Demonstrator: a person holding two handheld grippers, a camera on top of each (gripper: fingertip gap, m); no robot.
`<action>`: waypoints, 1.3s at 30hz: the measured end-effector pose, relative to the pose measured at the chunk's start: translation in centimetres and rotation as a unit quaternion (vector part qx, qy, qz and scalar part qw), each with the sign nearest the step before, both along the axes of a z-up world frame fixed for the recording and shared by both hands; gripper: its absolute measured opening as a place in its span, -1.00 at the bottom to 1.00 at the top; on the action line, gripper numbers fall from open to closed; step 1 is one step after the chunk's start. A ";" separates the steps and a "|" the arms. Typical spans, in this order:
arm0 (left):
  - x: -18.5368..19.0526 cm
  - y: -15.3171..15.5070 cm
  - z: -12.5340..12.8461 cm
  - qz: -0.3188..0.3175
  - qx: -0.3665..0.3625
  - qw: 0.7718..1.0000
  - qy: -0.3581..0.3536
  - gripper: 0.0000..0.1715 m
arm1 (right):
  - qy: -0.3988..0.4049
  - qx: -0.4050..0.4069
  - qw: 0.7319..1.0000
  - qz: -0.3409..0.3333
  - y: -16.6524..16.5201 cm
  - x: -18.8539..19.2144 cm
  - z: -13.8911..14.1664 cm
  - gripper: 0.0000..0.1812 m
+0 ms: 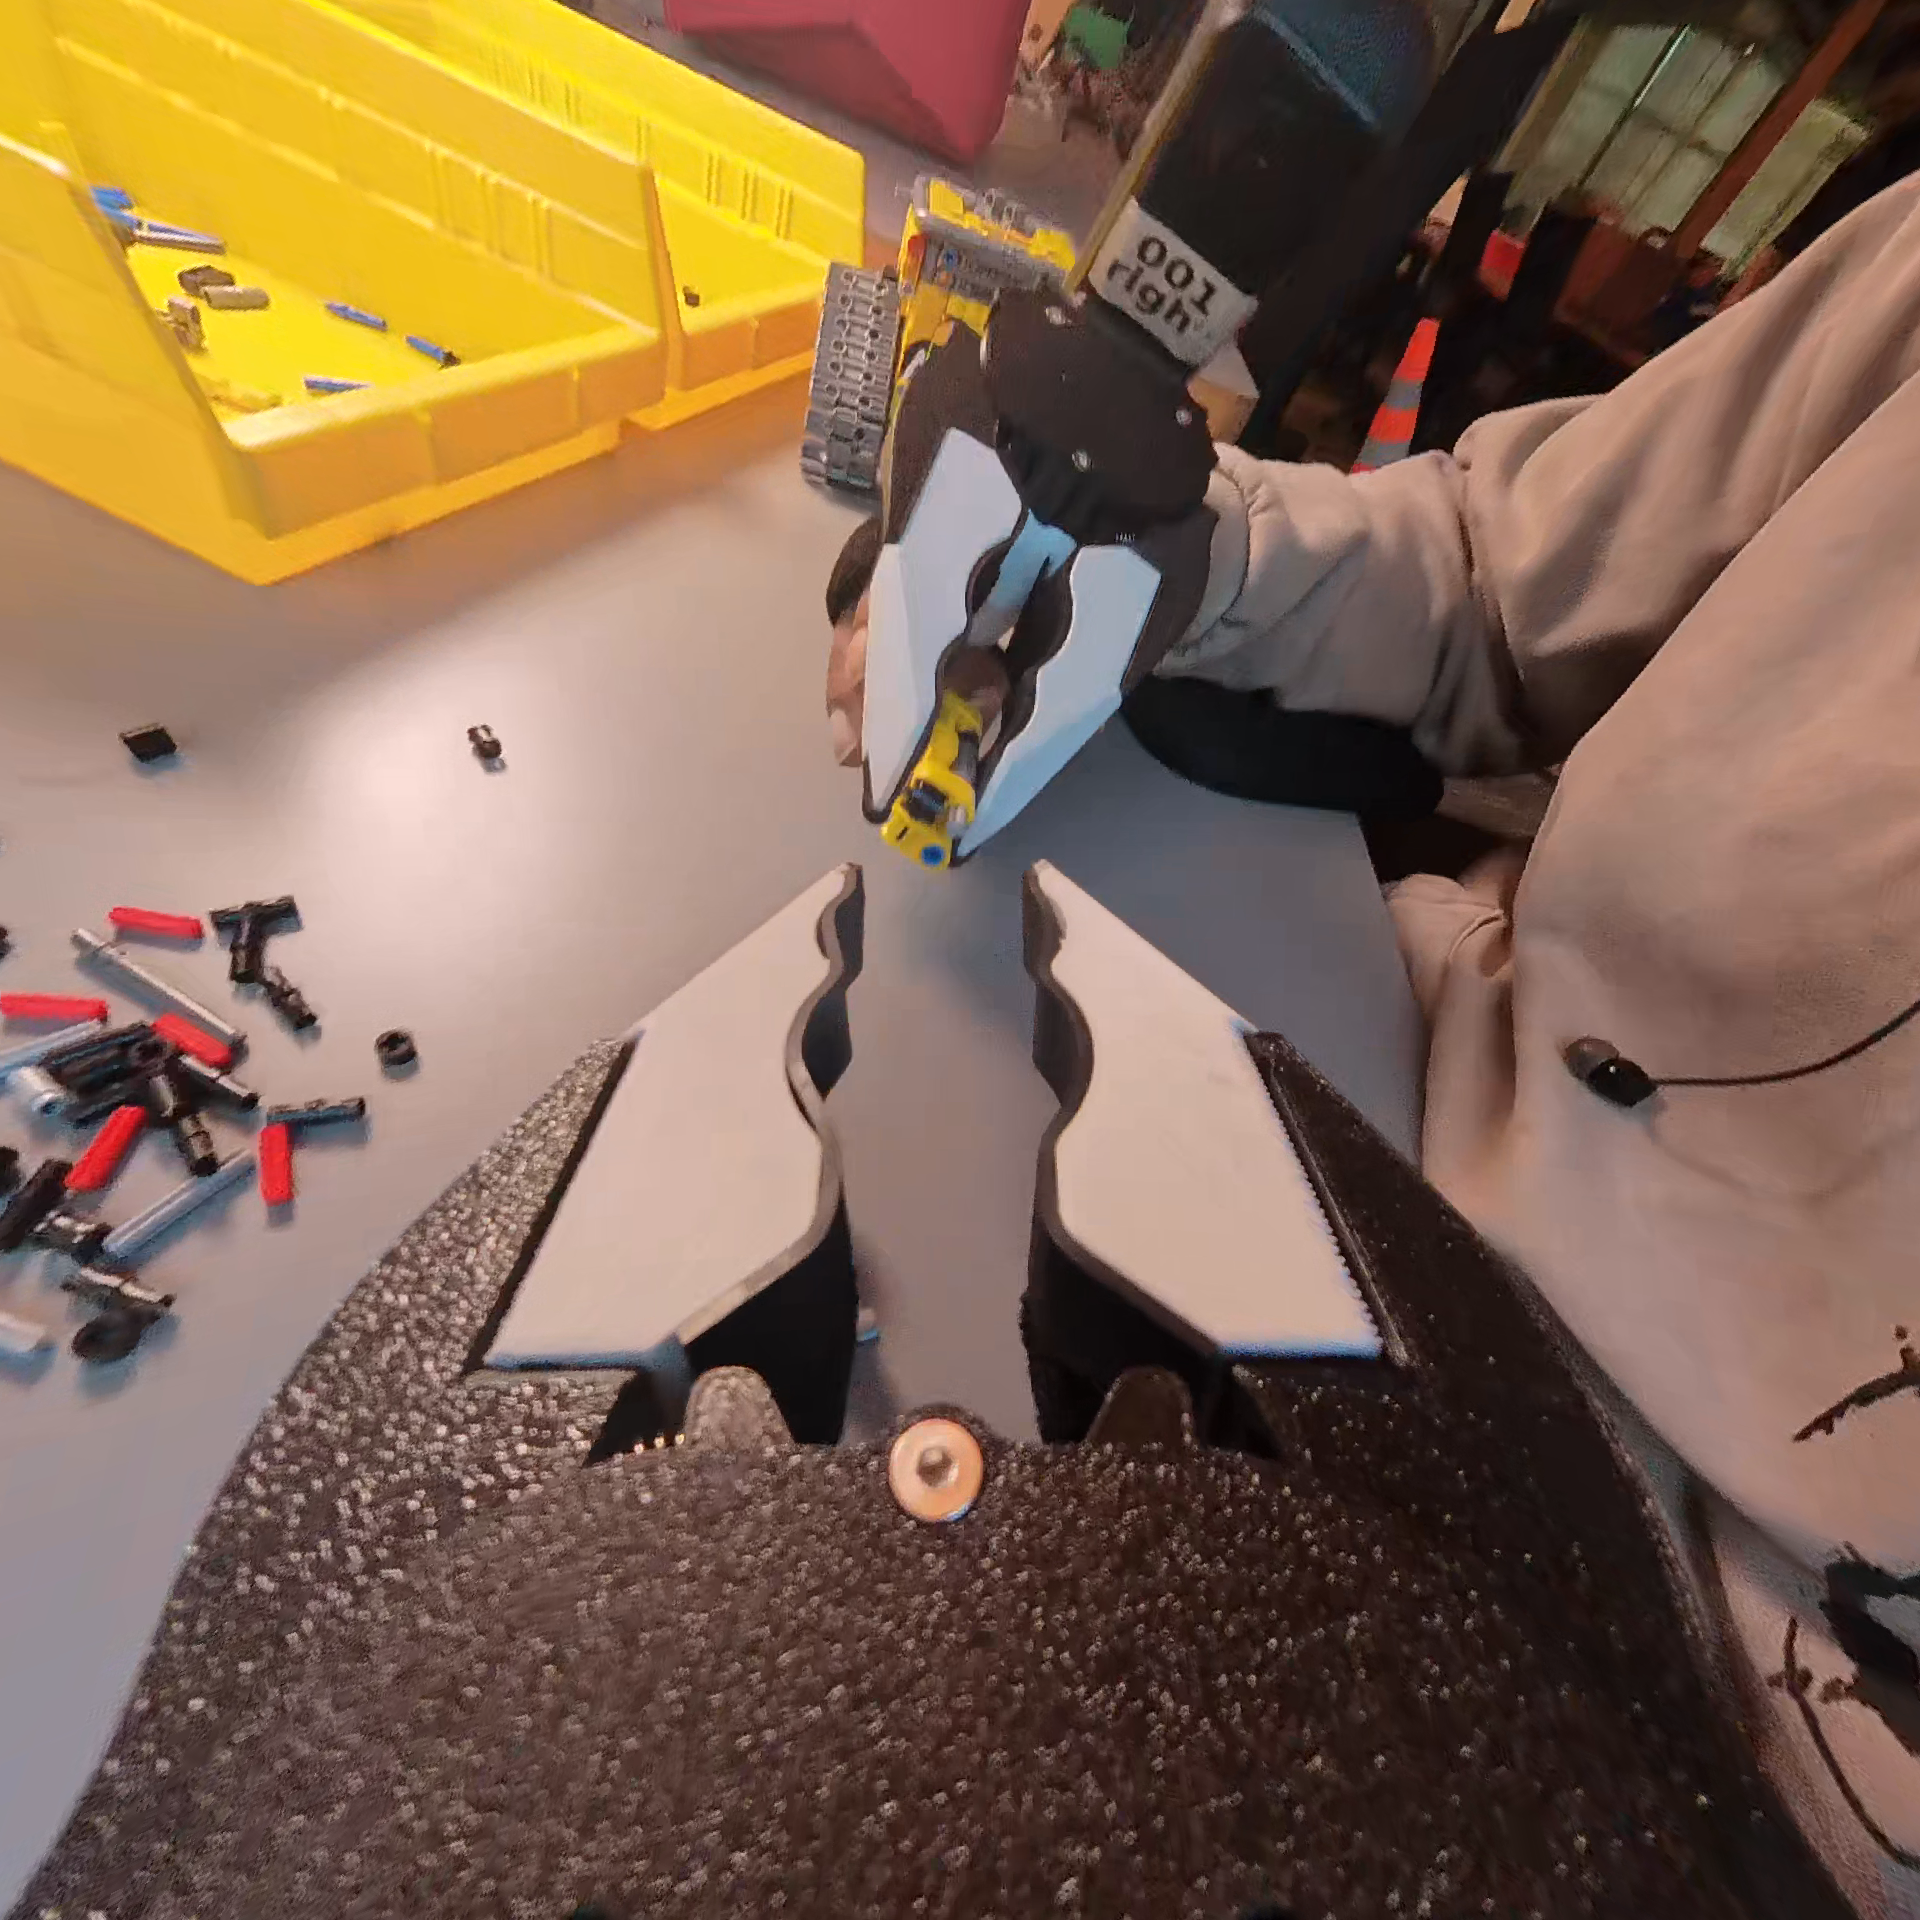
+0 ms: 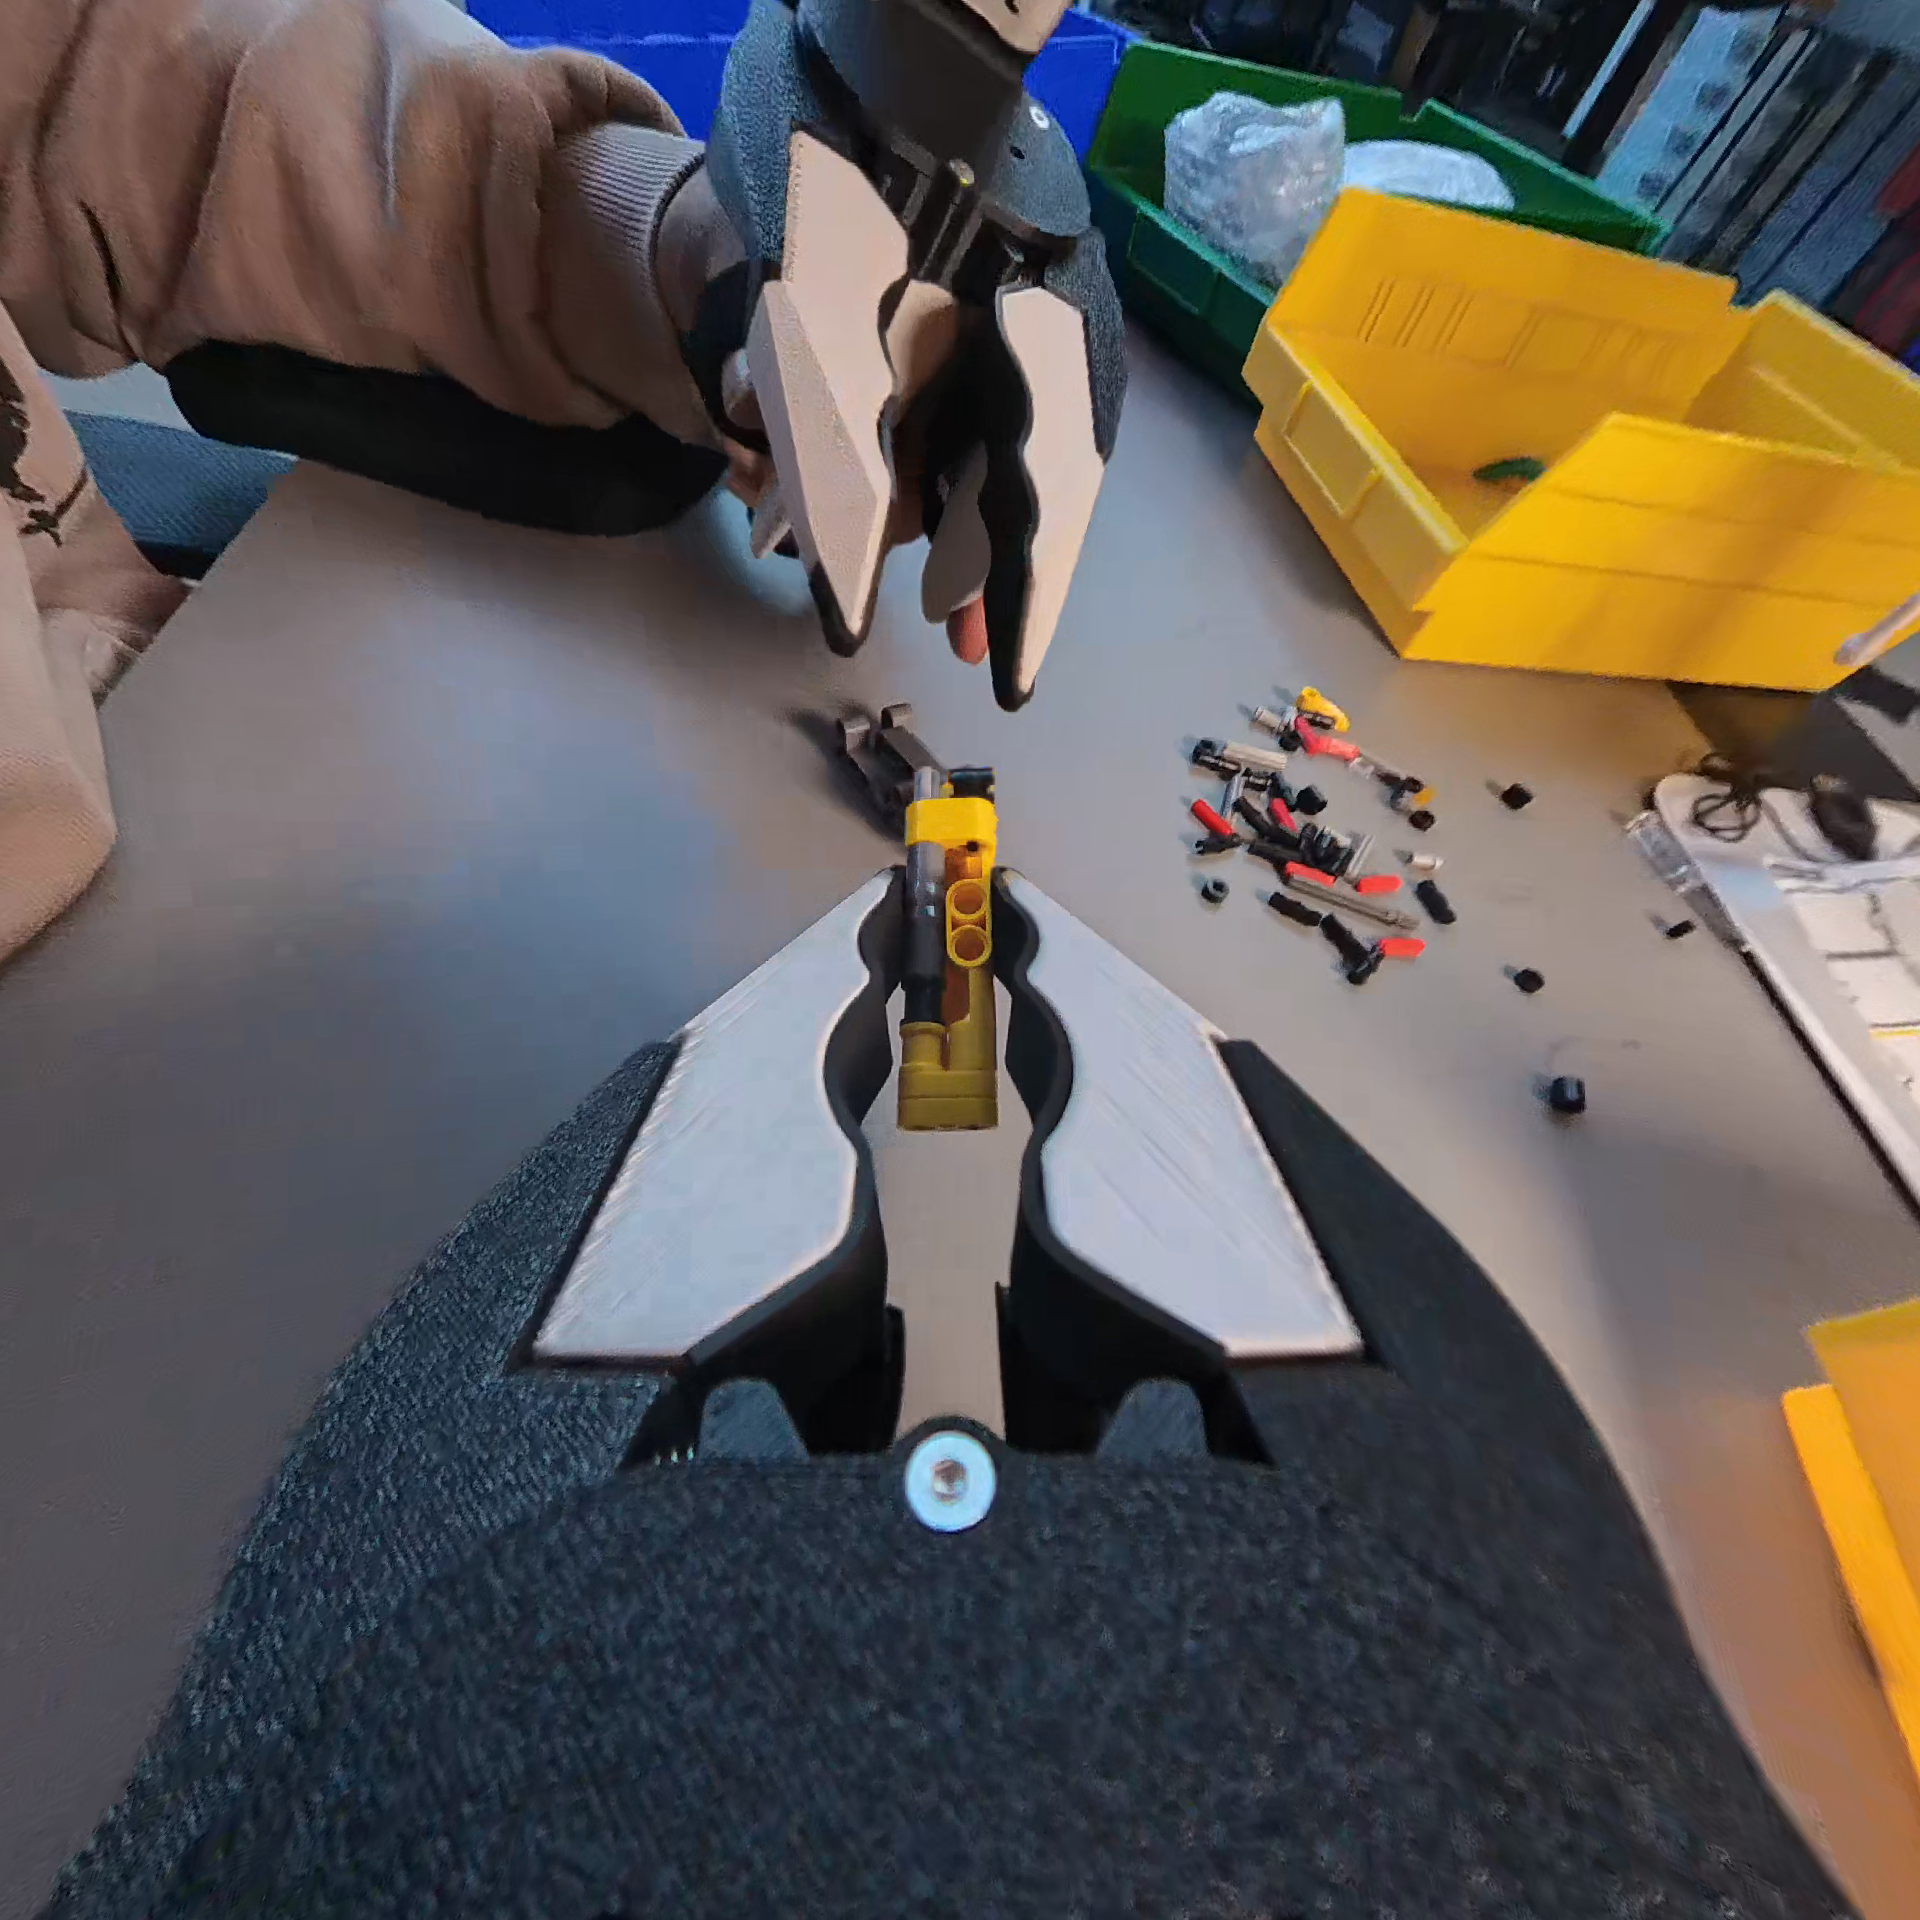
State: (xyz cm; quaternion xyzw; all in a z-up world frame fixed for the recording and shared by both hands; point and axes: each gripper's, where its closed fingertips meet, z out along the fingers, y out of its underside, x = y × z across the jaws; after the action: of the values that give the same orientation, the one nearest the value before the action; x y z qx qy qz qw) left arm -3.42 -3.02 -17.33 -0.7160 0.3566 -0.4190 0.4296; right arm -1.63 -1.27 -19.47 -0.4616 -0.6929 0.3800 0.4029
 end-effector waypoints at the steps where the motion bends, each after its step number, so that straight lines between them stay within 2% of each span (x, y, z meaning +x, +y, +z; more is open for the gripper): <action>1: 0.3 0.1 0.1 0.006 0.008 1.000 0.001 -0.69 | 0.002 0.019 1.000 0.001 -0.3 -0.2 0.1 -0.85; 4: 0.6 -0.2 -0.1 0.001 0.056 0.998 0.035 -0.85 | -0.002 0.056 0.998 0.006 -1.0 -0.6 -0.1 -0.86; 7: 0.9 -1.0 -0.8 -0.019 0.065 0.996 0.059 -0.93 | -0.004 0.064 0.998 0.020 -1.9 -0.7 -0.3 -0.86; 11: 1.0 -1.6 -1.0 -0.031 0.089 0.993 0.076 -0.94 | -0.010 0.064 0.997 0.033 -2.6 -0.7 -0.5 -0.86; 14: 1.2 -2.0 -1.3 -0.044 0.109 0.989 0.092 -0.86 | -0.019 0.055 0.997 0.048 -3.2 -0.5 -0.9 -0.86; 18: 1.8 -3.1 -1.9 -0.075 0.133 0.981 0.116 -0.88 | -0.033 0.052 0.996 0.071 -4.1 -0.3 -1.5 -0.86; 24: 2.4 -4.2 -3.3 -0.109 0.127 0.975 0.148 -0.91 | -0.046 0.060 0.992 0.105 -5.5 0.1 -2.0 -0.86; 31: 2.0 -3.8 -2.6 -0.094 0.147 0.970 0.171 -0.93 | -0.037 0.006 0.994 0.098 -5.3 -0.1 -1.1 -0.87; 39: 1.8 -3.5 -2.8 -0.085 0.143 0.969 0.183 -0.94 | -0.055 0.003 0.994 0.094 -5.0 0.0 -1.0 -0.87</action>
State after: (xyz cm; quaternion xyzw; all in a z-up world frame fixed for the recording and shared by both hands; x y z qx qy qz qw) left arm -1.63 -6.57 -20.15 -0.6784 0.5452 -0.2605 0.4179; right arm -1.59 -6.29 -20.50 -0.4137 -0.7555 0.3881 0.3279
